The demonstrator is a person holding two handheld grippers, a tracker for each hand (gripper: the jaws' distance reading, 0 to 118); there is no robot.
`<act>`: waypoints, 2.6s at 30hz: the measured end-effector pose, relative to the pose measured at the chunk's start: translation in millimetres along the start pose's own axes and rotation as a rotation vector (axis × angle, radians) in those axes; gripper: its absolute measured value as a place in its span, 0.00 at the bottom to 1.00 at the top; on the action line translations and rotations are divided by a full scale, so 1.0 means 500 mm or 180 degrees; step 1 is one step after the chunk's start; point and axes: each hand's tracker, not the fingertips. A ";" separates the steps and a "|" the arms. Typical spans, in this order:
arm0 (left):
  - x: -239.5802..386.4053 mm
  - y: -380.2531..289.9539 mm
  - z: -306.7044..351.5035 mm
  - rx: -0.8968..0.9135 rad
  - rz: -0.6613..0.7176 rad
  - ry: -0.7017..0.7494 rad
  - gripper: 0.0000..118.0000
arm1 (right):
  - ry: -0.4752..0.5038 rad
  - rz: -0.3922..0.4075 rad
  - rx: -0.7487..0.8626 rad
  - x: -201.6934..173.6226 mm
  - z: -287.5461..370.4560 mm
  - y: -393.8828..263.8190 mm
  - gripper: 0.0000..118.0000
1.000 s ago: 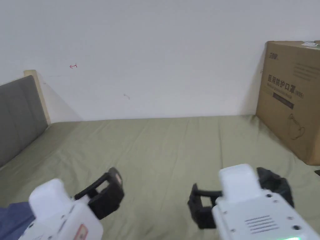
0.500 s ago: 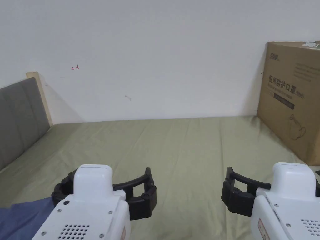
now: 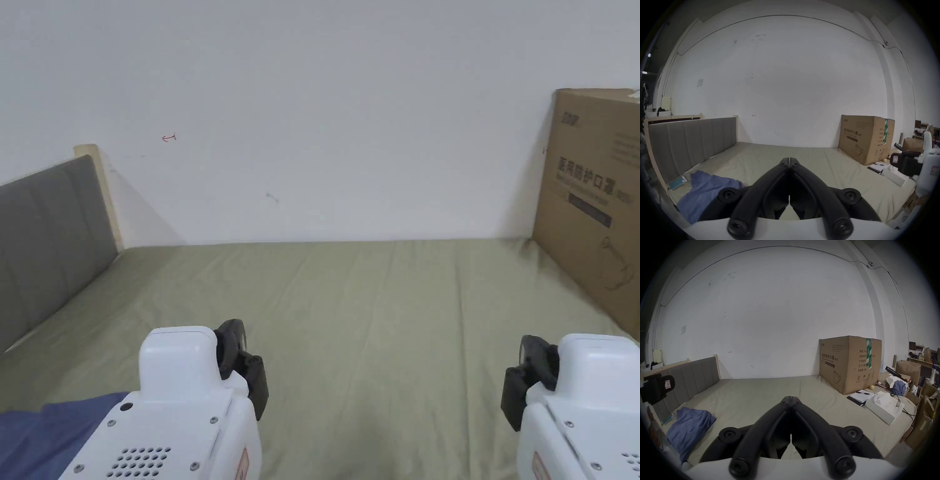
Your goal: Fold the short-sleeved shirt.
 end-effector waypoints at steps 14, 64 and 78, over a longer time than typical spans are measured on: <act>-0.206 0.048 0.111 -0.0011 -0.0112 0.1298 0.00 | 0.1337 0.0237 -0.0091 -0.234 -0.025 0.017 0.00; -0.538 -0.347 -0.378 -0.3016 0.1122 0.1288 0.03 | 0.1688 0.0504 -0.1539 -0.297 -0.144 -0.147 0.00; -0.412 -0.091 -0.366 -0.2282 0.1472 0.0180 0.03 | 0.1192 0.0123 -0.1279 -0.158 -0.154 -0.078 0.00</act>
